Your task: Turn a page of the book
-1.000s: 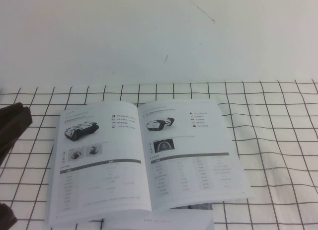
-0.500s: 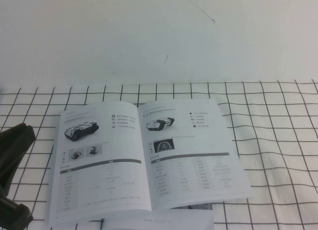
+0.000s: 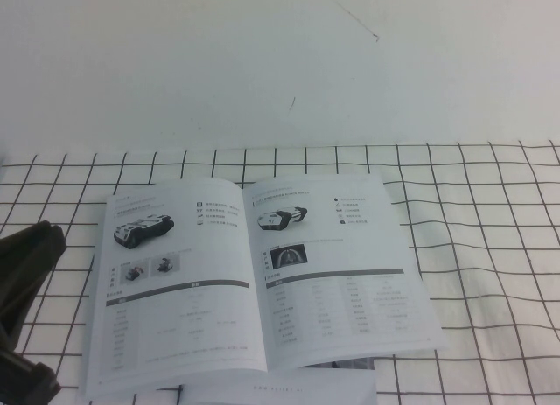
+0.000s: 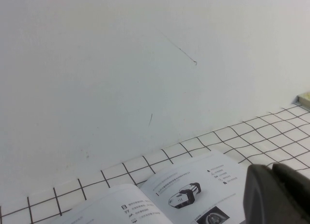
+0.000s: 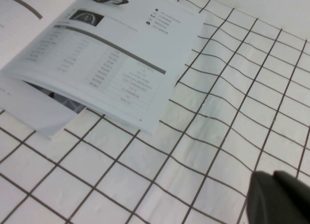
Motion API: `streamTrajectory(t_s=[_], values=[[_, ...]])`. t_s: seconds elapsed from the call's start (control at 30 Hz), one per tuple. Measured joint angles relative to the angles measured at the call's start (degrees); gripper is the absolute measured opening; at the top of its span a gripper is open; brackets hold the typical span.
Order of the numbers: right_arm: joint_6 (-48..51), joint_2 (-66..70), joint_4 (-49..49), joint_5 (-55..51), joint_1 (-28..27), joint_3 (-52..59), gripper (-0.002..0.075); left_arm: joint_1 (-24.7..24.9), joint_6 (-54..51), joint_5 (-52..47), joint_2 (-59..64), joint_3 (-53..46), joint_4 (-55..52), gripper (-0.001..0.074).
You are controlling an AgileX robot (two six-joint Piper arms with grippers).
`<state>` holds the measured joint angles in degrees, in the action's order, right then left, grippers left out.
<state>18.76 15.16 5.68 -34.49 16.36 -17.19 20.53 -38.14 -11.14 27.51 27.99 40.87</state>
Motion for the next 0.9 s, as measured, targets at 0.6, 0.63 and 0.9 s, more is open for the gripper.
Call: streamTrajectory(t_s=[0.6, 0.63, 0.9], values=[[0.0, 0.0, 0.0, 0.0, 0.0, 0.0, 0.0, -10.6, -5.7, 13.3, -15.2, -18.8, -5.9, -0.0002], [0.0, 0.0, 0.0, 0.0, 0.0, 0.0, 0.0, -11.8, -5.5, 13.4, -16.8, -20.6, -6.7, -0.0002], [0.0, 0.0, 0.0, 0.0, 0.0, 0.0, 0.0, -17.1, 16.4, 8.7, -27.5, -29.3, -28.9, -0.0002]])
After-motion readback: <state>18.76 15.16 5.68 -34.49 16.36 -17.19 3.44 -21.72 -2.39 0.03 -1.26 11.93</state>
